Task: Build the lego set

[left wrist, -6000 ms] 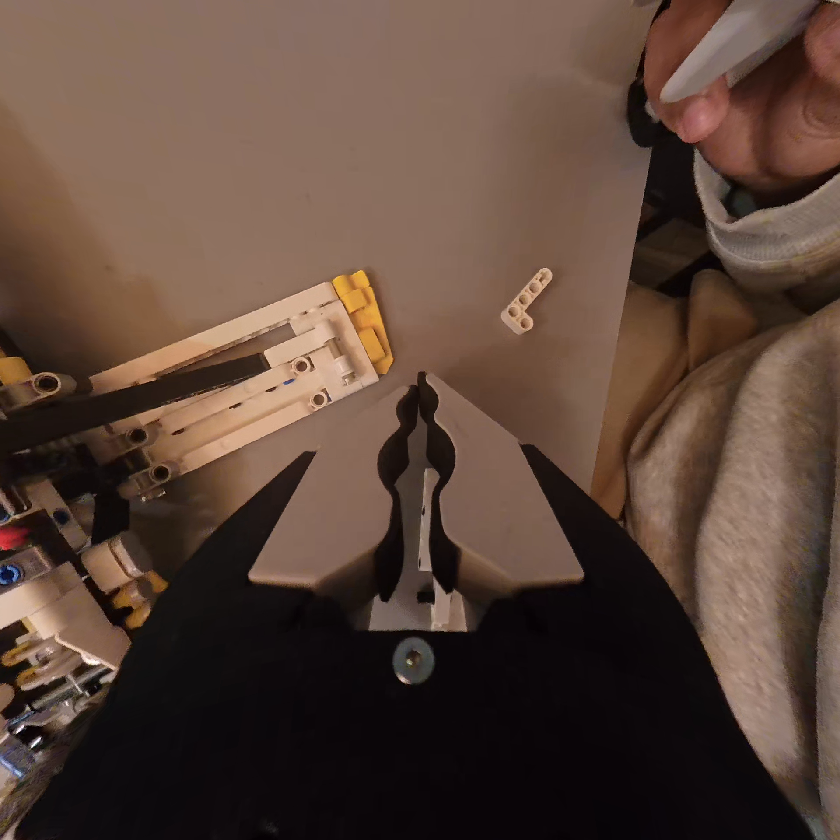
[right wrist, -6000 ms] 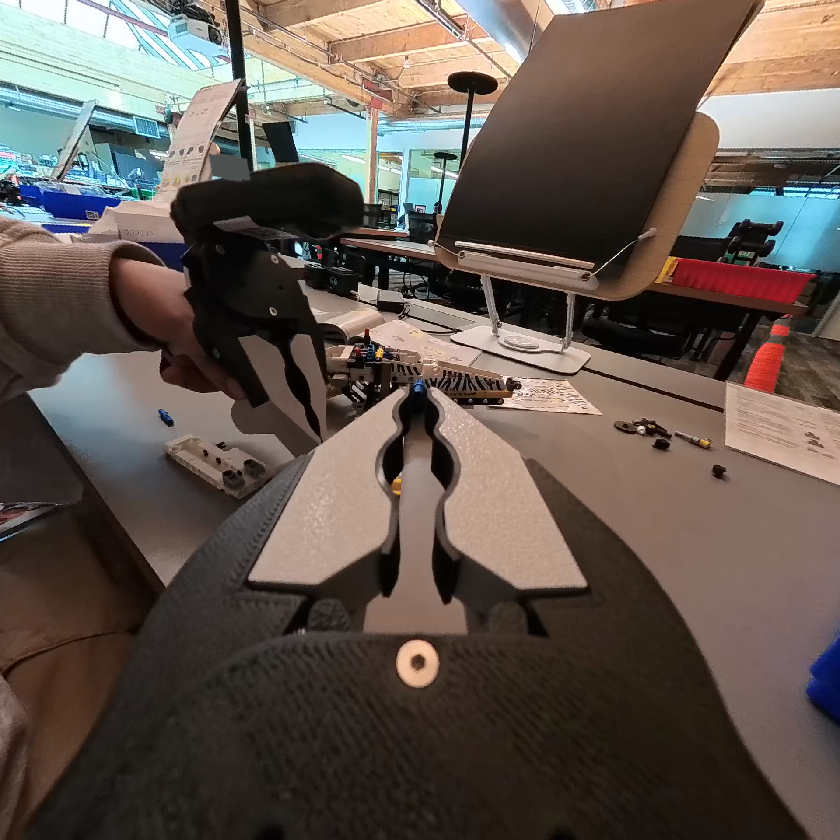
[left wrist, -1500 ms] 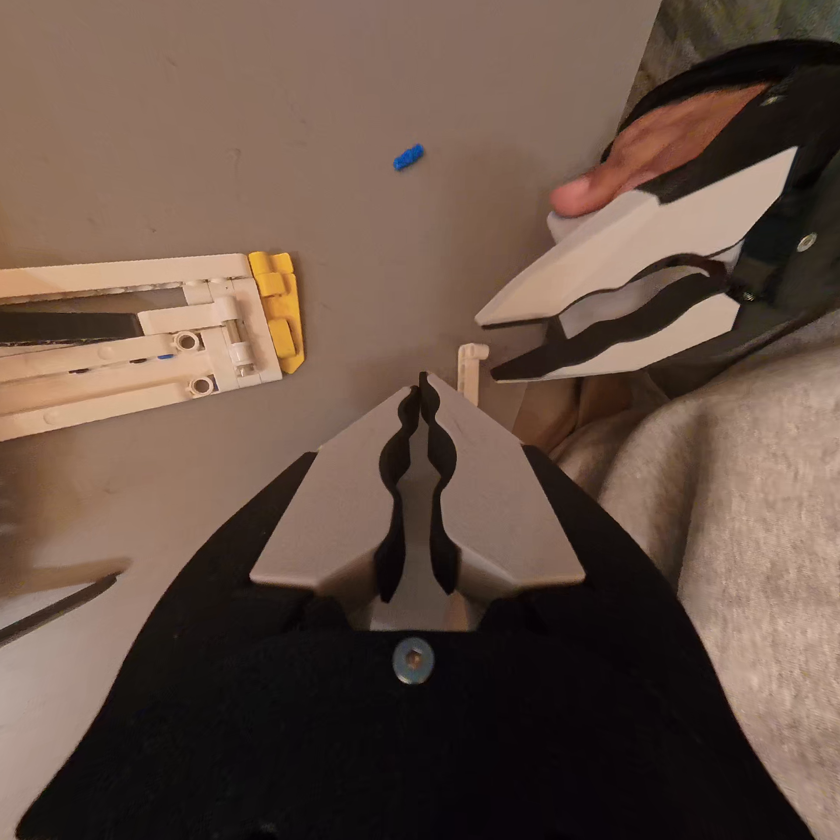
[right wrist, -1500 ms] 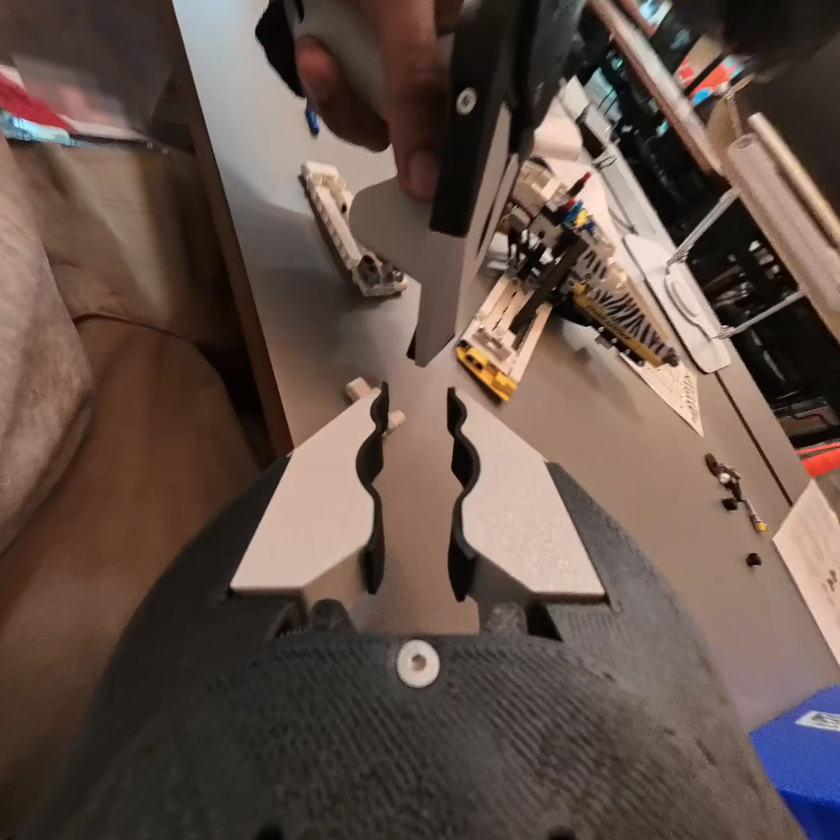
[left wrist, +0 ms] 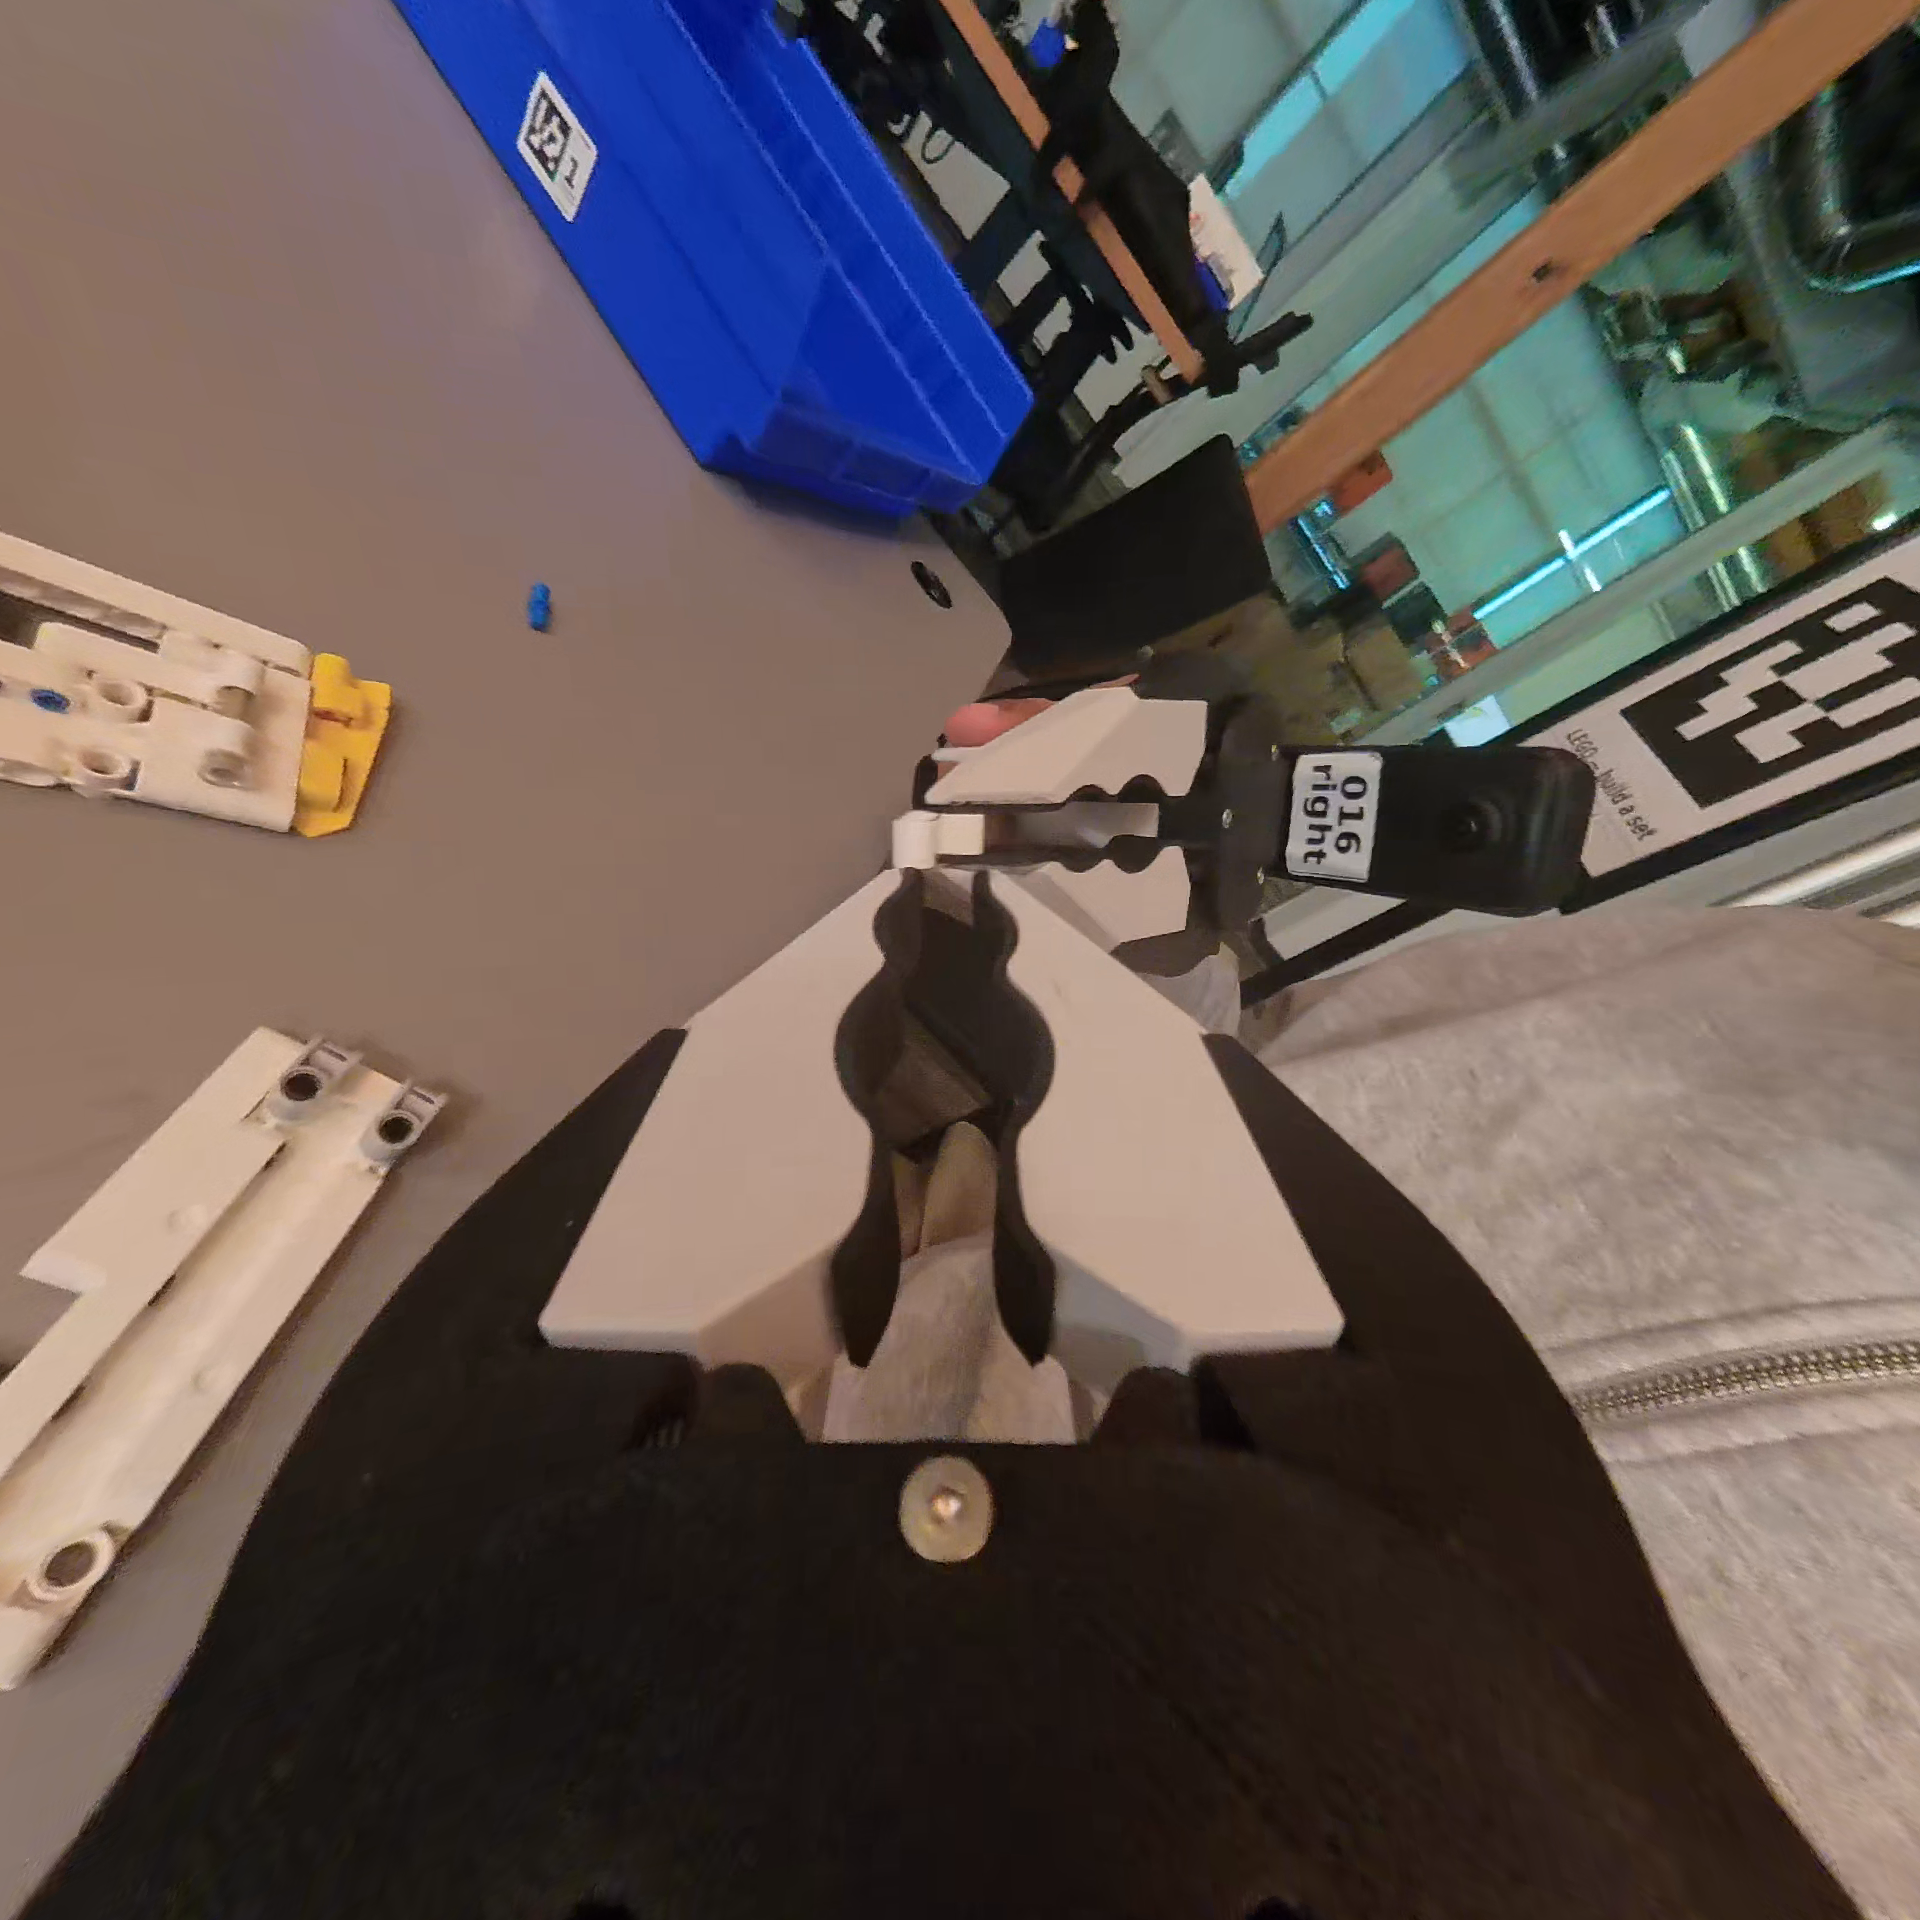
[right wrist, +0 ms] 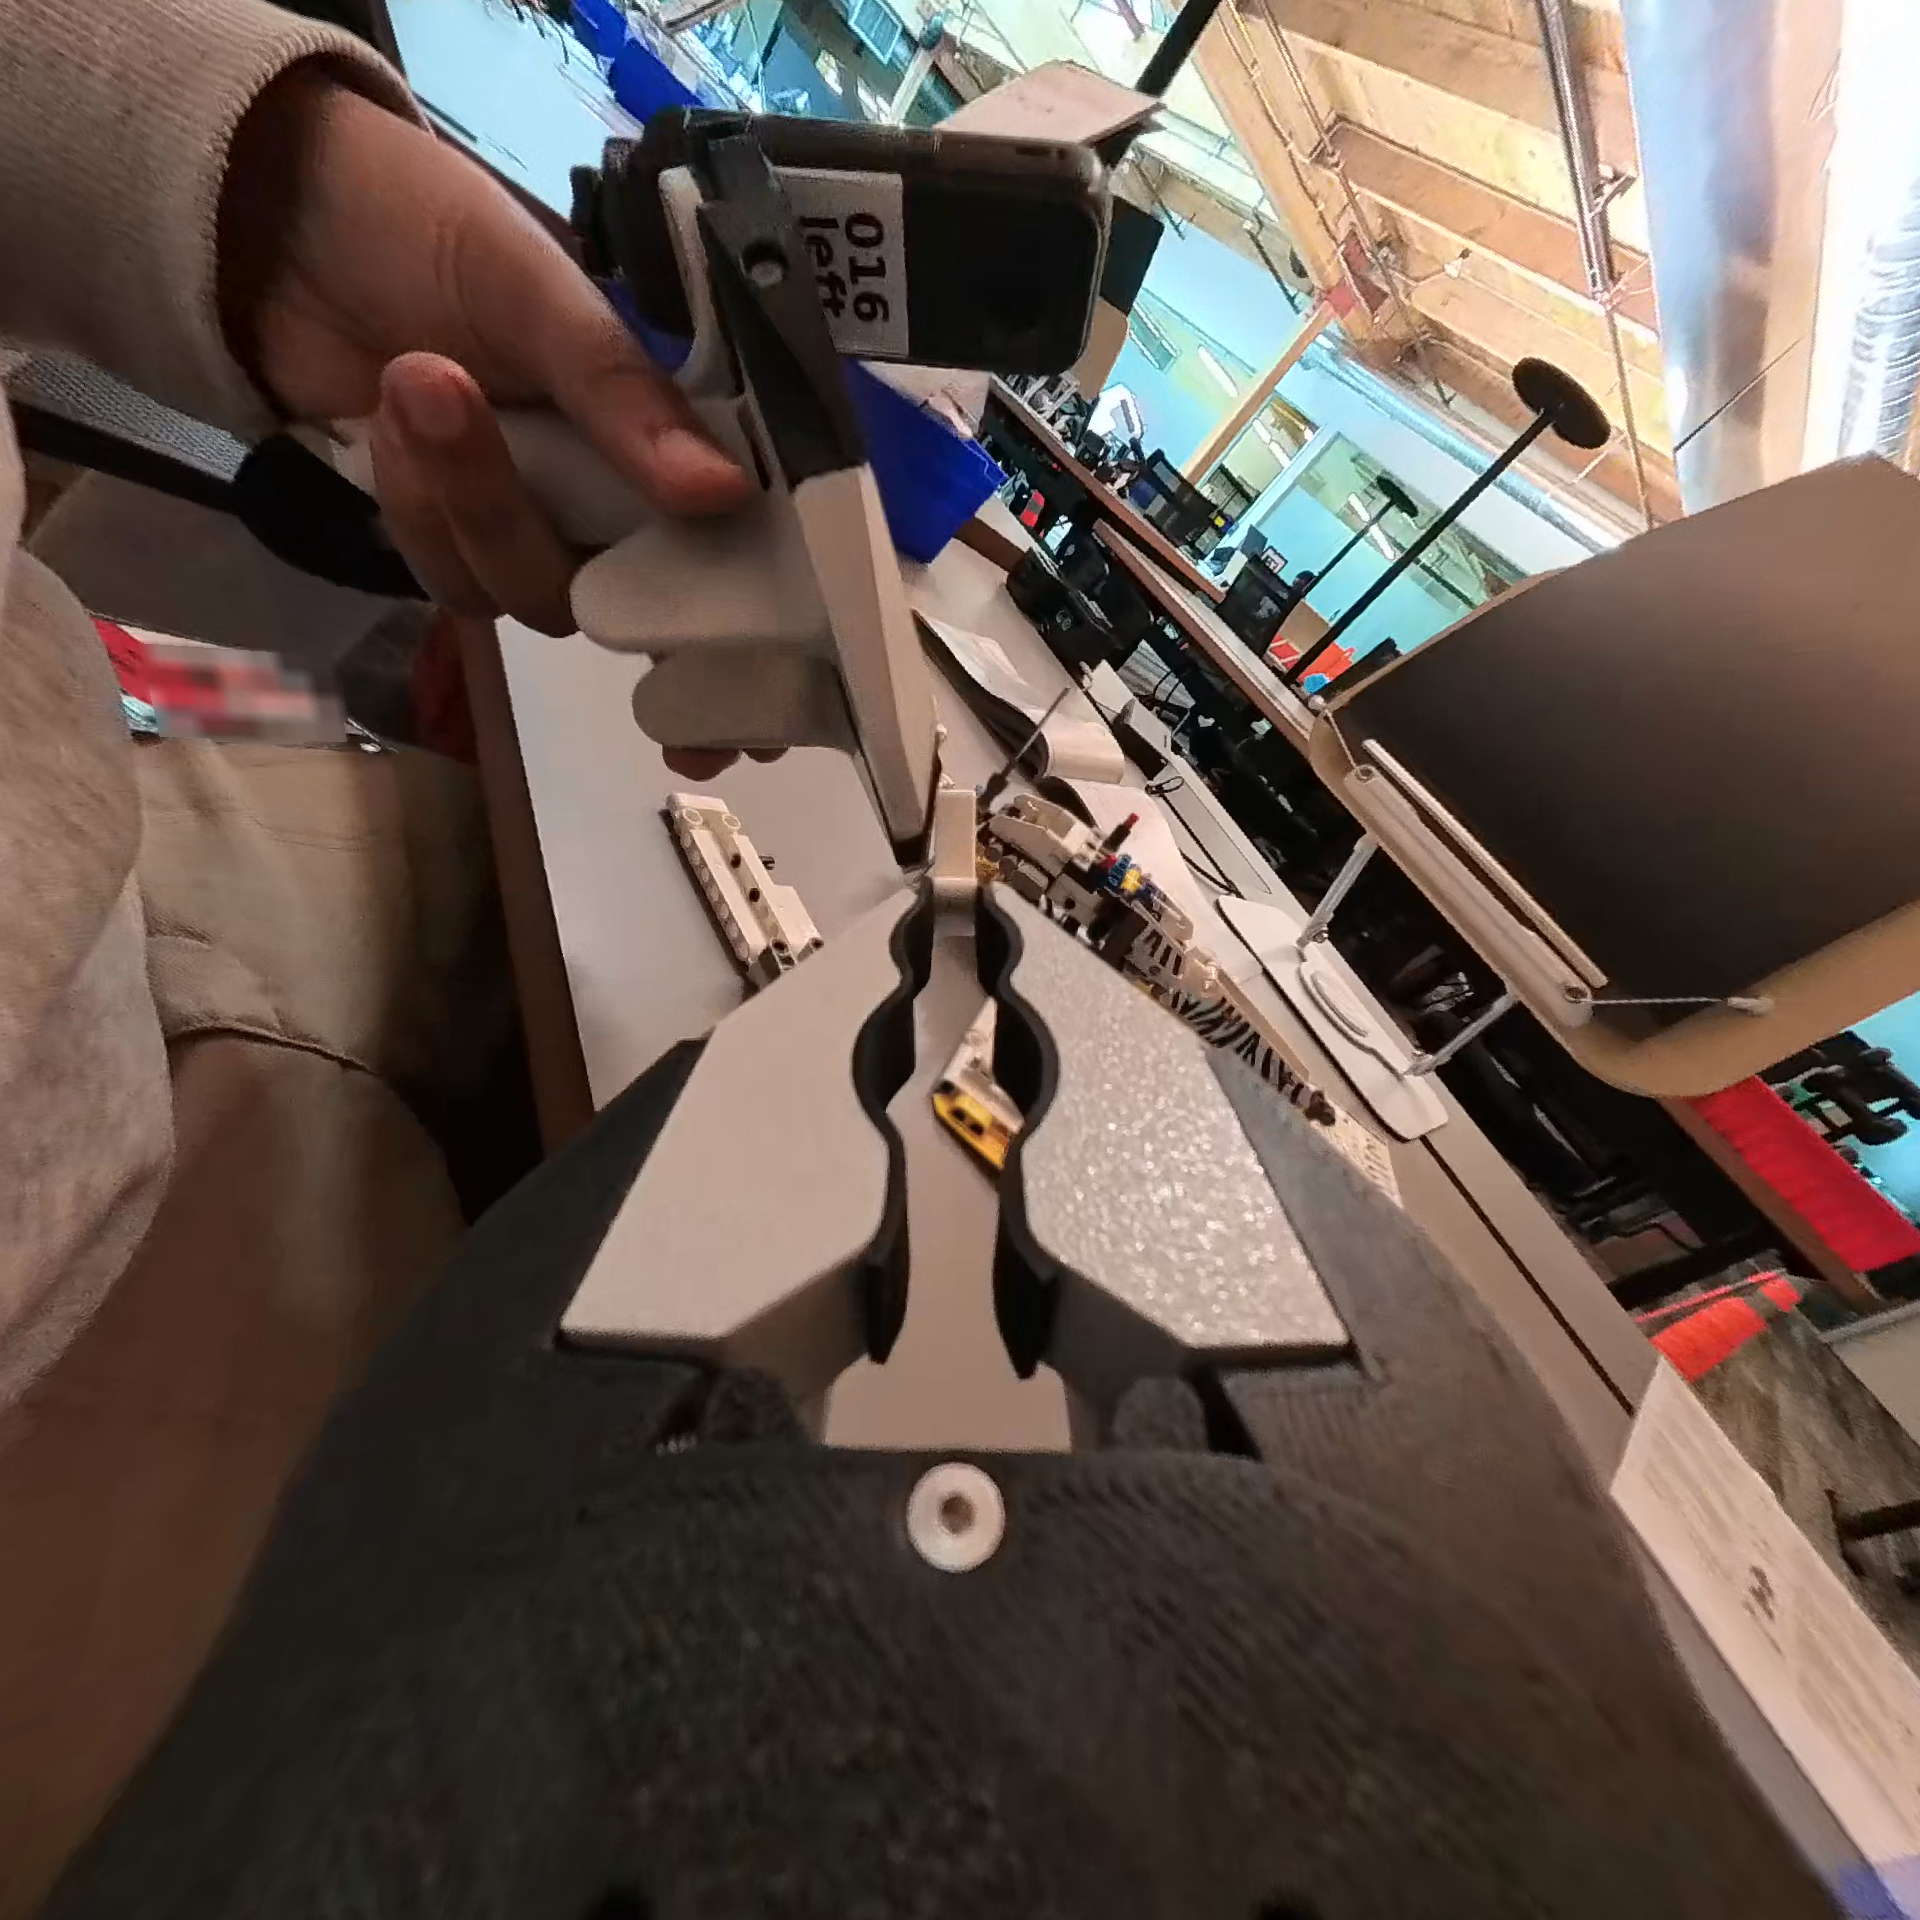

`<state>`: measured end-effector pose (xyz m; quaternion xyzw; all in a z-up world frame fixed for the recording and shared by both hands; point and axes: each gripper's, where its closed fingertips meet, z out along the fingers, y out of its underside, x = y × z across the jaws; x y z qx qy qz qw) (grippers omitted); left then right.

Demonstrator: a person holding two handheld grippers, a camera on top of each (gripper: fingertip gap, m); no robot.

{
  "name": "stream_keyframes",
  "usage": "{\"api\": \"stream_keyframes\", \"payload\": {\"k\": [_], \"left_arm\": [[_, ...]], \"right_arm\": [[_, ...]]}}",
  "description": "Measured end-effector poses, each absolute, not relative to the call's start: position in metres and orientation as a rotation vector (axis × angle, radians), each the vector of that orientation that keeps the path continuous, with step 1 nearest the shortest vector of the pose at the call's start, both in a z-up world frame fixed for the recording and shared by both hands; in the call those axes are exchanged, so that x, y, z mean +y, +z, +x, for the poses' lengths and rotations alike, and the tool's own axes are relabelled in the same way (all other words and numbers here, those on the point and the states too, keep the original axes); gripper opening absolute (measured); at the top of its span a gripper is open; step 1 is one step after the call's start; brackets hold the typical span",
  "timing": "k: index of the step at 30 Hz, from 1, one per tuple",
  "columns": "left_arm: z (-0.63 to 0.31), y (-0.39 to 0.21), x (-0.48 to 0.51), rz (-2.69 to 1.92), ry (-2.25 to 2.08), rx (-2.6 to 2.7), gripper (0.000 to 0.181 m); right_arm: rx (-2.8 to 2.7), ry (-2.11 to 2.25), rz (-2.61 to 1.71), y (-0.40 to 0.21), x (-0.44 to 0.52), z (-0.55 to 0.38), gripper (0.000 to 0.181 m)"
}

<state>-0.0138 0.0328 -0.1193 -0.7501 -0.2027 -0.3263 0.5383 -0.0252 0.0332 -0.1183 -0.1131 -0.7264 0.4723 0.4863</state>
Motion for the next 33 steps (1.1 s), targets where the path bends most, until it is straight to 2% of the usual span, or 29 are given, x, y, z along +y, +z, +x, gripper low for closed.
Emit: {"api": "stream_keyframes", "payload": {"k": [3, 7, 11, 18, 31, 33], "left_arm": [[-0.013, -0.118, 0.029, -1.76, -0.795, -0.496, 0.018], [-0.023, -0.132, 0.029, -1.824, -0.586, -0.505, 0.025], [-0.028, -0.13, 0.026, -1.8, -0.524, -0.494, 0.01], [-0.025, -0.119, 0.03, -1.704, -0.545, -0.427, 0.009], [-0.023, -0.08, 0.035, -1.459, -0.436, -0.274, 0.017], [-0.022, -0.076, 0.035, -1.44, -0.413, -0.26, 0.013]], "right_arm": [[-1.772, 1.119, -0.255, -0.119, 0.029, -0.025, 0.006], [-1.787, 1.088, -0.235, -0.122, 0.023, -0.027, 0.006], [-1.782, 1.079, -0.227, -0.124, 0.021, -0.028, 0.006], [-1.739, 1.198, -0.269, -0.116, 0.024, -0.026, 0.006], [-1.599, 2.205, -0.803, -0.083, 0.028, -0.026, 0.005], [-1.563, 2.325, -0.837, -0.08, 0.031, -0.024, 0.005]]}}
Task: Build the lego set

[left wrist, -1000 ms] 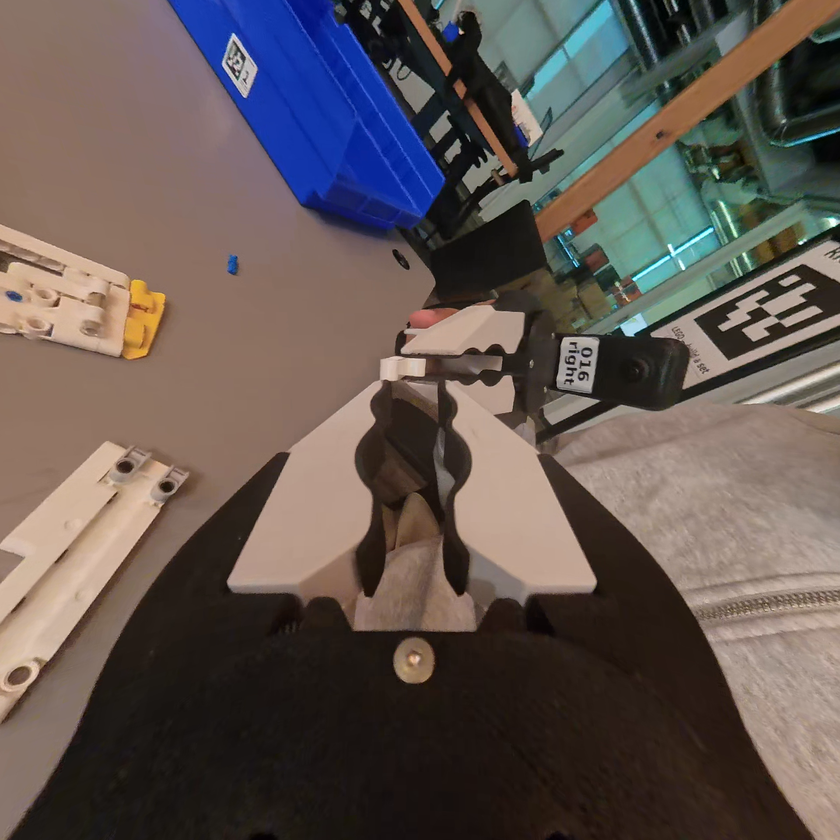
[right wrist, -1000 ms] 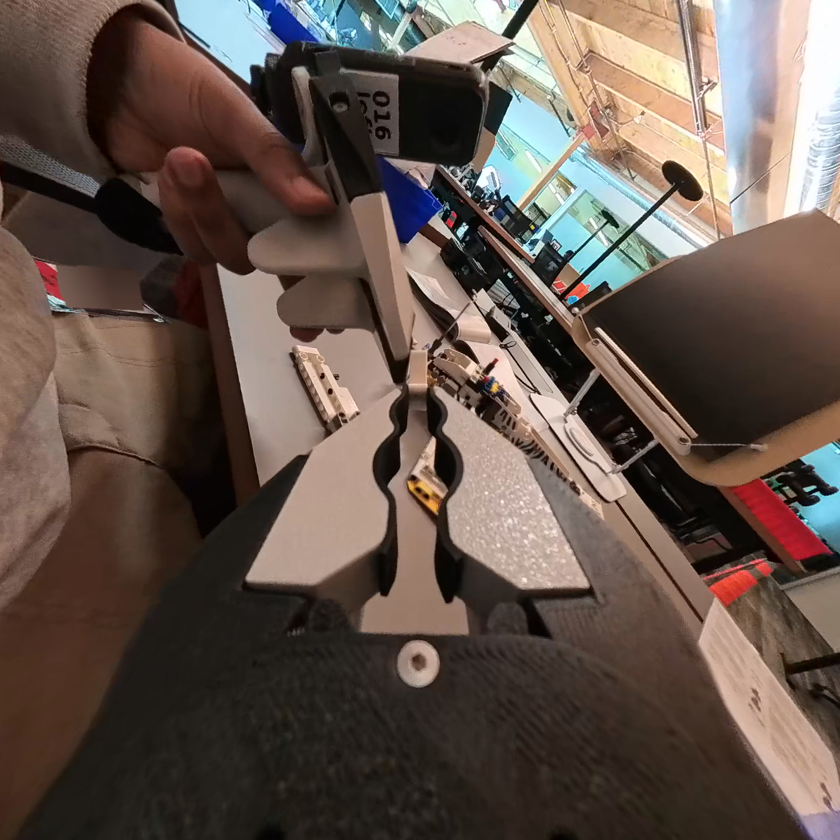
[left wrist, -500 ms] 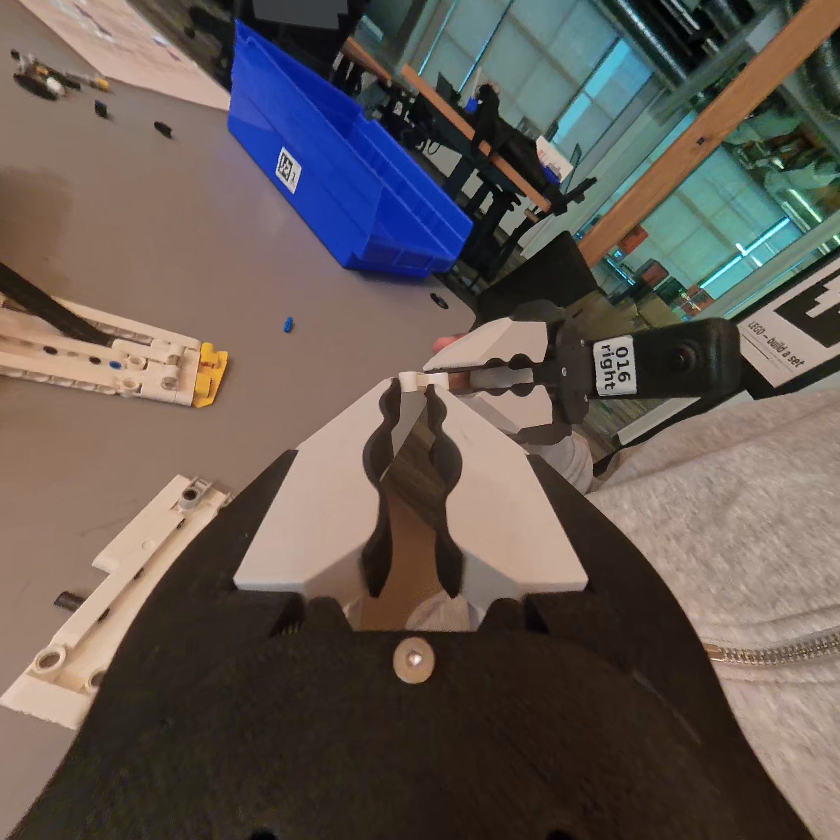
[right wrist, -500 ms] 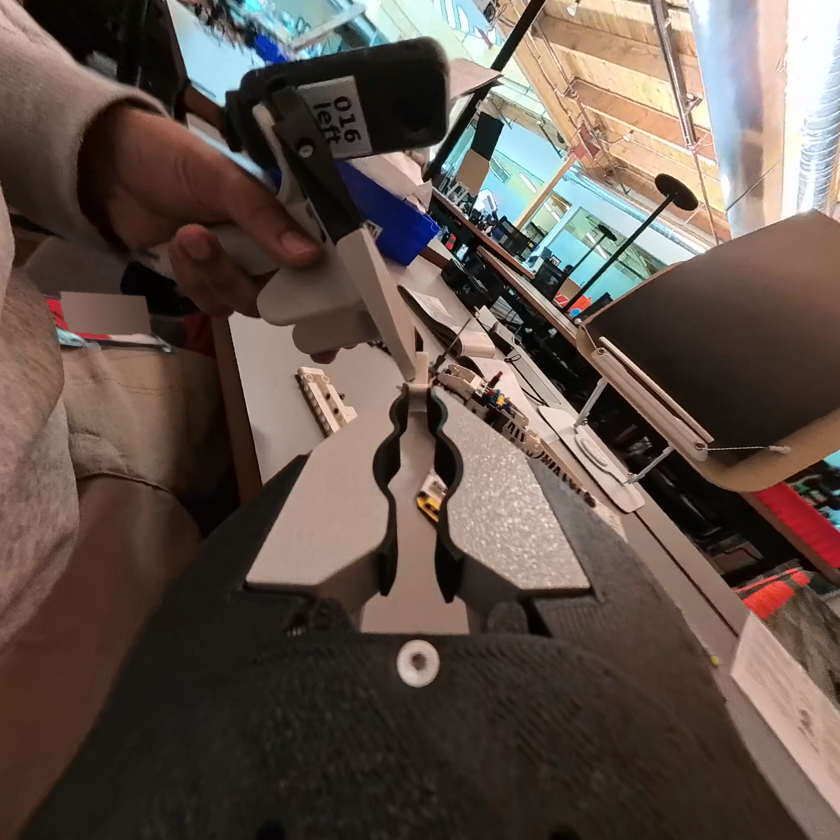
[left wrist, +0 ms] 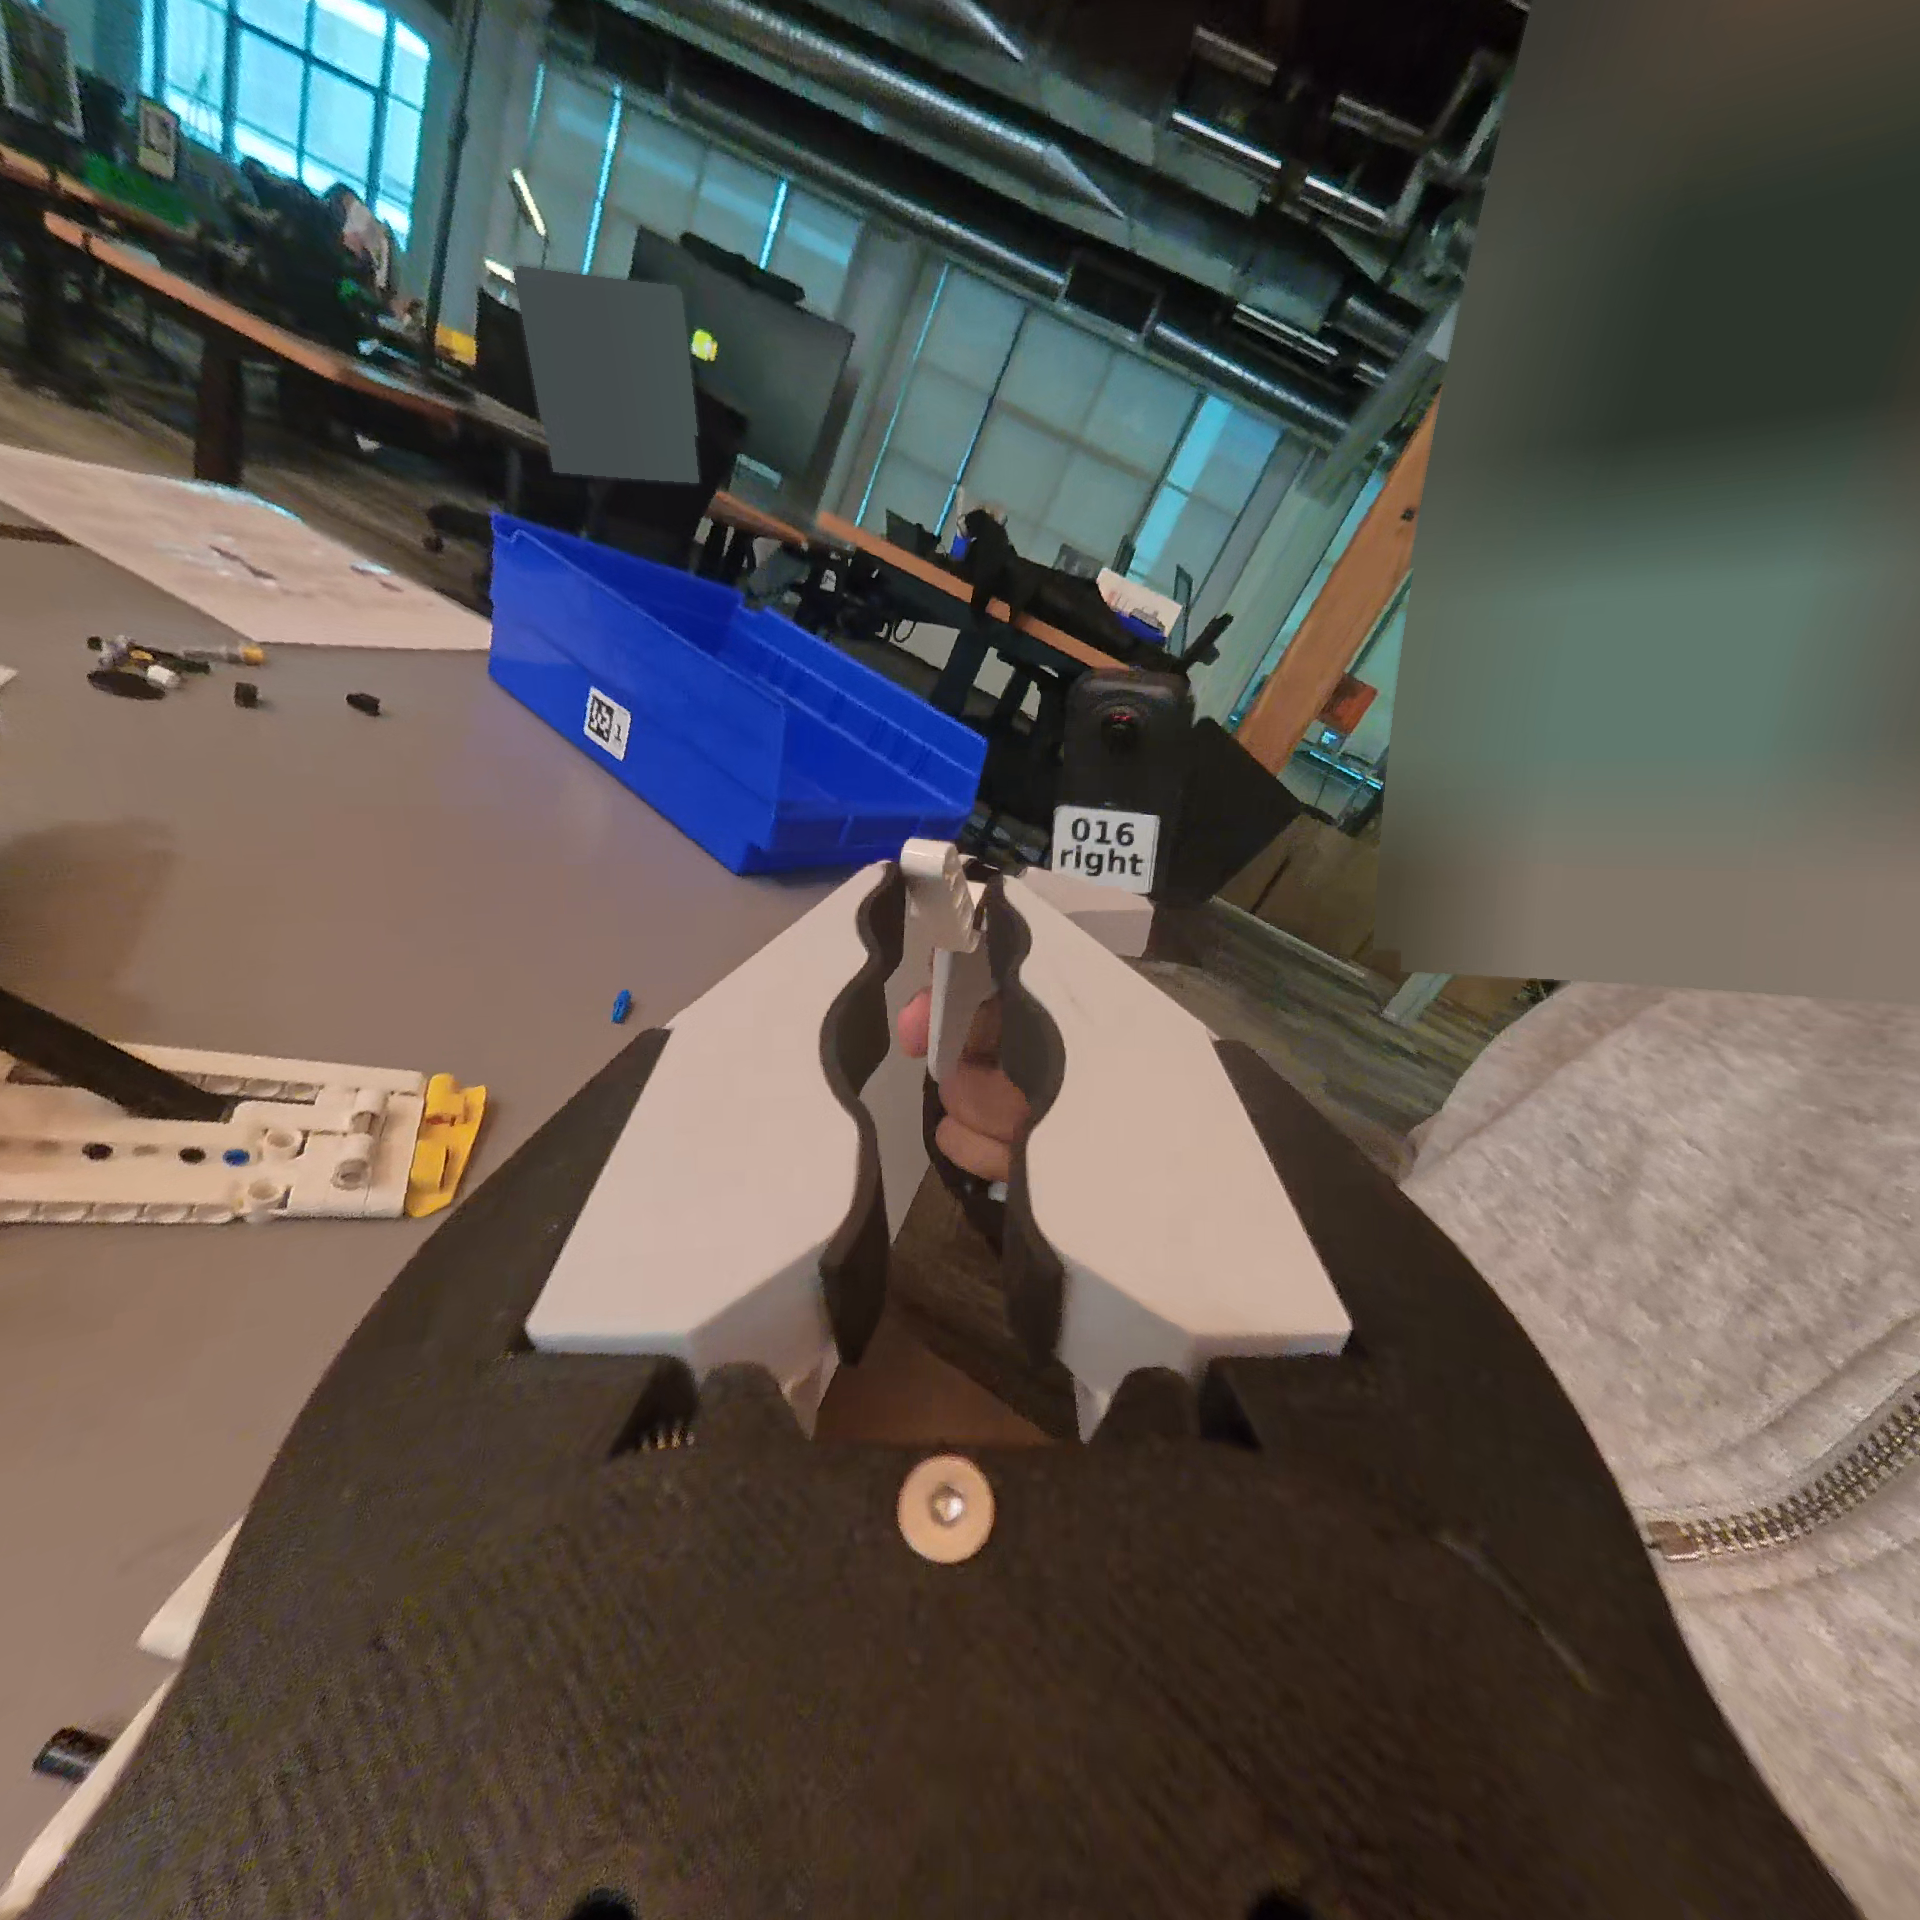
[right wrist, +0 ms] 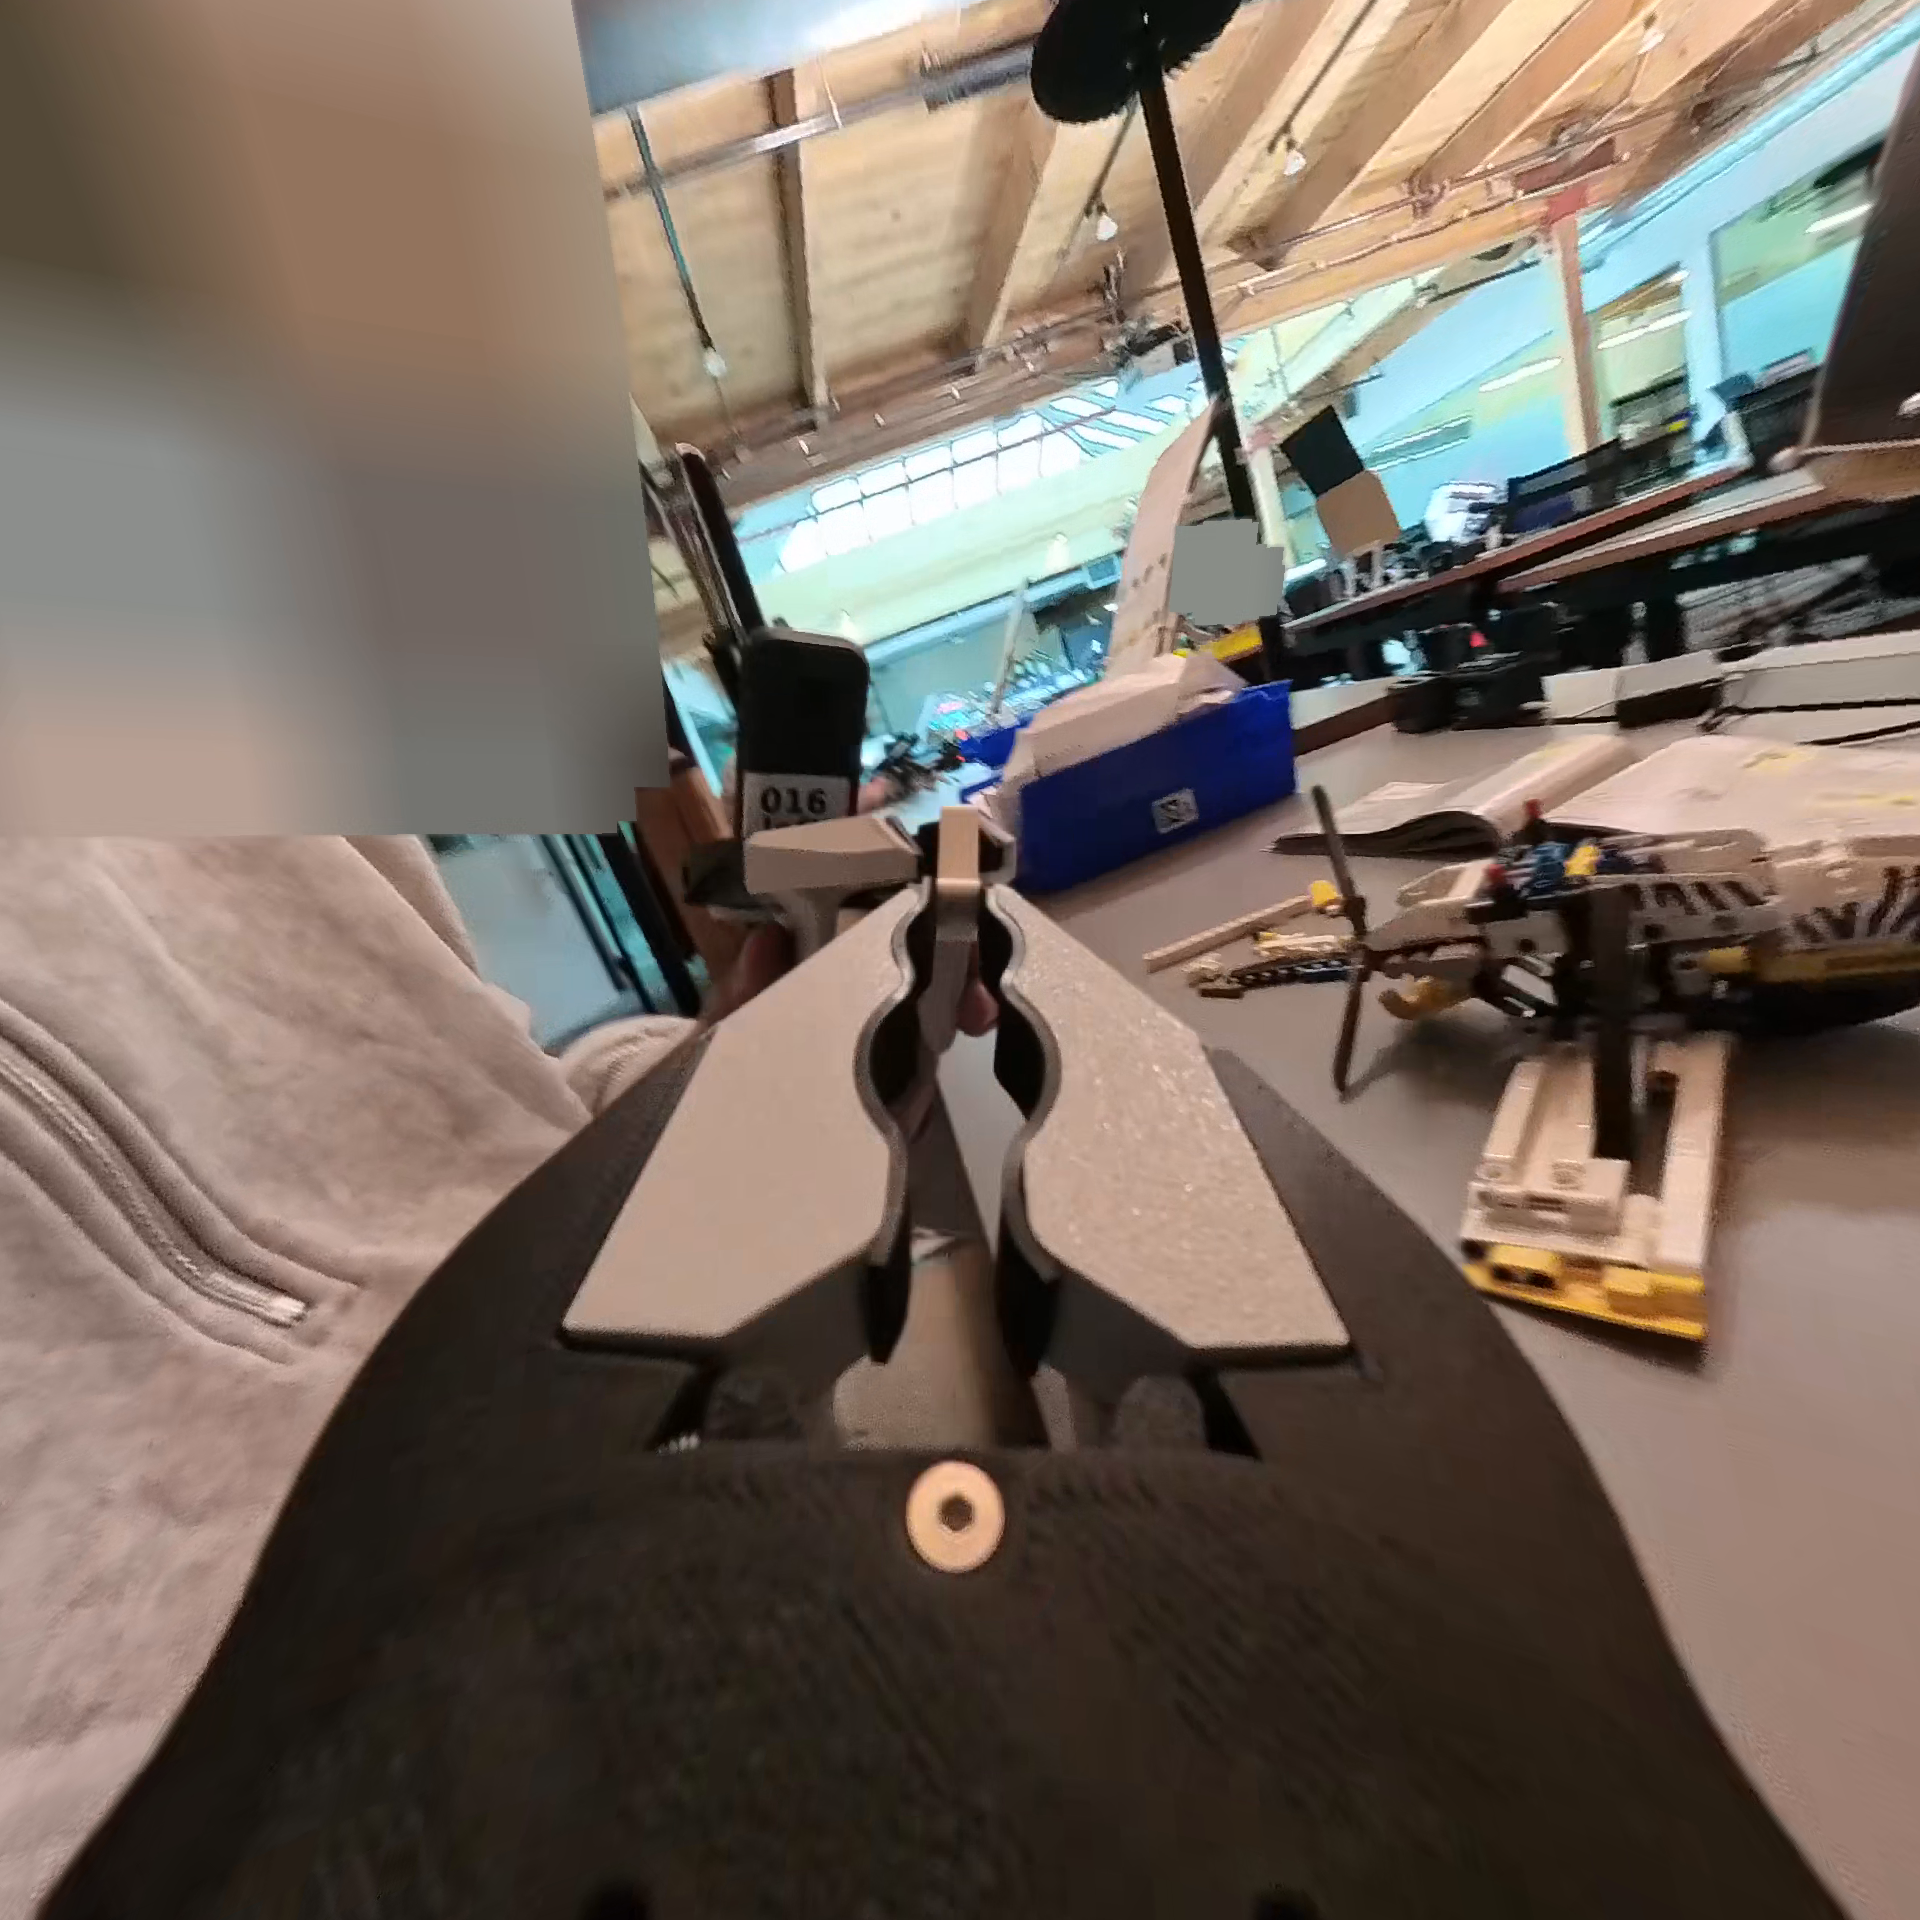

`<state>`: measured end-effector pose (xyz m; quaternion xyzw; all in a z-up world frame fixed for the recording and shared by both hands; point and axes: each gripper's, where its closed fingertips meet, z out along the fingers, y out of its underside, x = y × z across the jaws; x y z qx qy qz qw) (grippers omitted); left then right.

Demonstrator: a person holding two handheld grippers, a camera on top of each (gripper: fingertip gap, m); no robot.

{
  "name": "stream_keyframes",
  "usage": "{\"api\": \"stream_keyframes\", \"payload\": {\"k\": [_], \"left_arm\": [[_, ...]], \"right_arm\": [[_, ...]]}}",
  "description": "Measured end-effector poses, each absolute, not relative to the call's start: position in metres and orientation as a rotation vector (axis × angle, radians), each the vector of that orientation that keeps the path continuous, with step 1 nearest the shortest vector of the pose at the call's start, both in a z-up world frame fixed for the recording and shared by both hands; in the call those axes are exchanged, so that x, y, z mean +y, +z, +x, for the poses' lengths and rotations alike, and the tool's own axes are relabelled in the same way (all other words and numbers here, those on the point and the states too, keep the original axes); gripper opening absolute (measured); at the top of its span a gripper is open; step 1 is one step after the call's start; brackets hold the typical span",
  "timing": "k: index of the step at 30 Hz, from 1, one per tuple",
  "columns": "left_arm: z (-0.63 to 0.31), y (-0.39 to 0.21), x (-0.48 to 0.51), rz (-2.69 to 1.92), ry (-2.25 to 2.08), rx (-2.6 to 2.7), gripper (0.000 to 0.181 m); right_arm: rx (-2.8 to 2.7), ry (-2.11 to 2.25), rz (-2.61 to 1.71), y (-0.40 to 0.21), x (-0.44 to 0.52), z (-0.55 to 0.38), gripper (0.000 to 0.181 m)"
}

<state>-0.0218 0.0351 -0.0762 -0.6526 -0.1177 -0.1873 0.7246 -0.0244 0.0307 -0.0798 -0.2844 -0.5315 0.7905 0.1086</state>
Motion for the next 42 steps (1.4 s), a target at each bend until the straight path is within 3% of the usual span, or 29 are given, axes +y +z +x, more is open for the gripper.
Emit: {"api": "stream_keyframes", "payload": {"k": [7, 10, 16, 42], "left_arm": [[-0.023, -0.072, 0.032, -1.435, -0.351, -0.243, 0.006], [-0.034, -0.072, 0.028, -1.444, -0.277, -0.281, 0.005], [-0.04, -0.097, 0.03, -1.625, 0.036, -0.204, 0.006], [-0.066, -0.08, 0.012, -1.39, -0.282, -0.448, 0.005]], "right_arm": [[-1.529, 2.468, -0.908, -0.08, 0.031, -0.026, 0.006], [-1.54, 2.347, -0.986, -0.091, 0.043, -0.036, 0.022], [-1.506, 2.284, -1.004, -0.088, 0.057, -0.037, 0.025], [-1.574, 2.213, -1.013, -0.101, 0.05, -0.041, 0.024]]}}
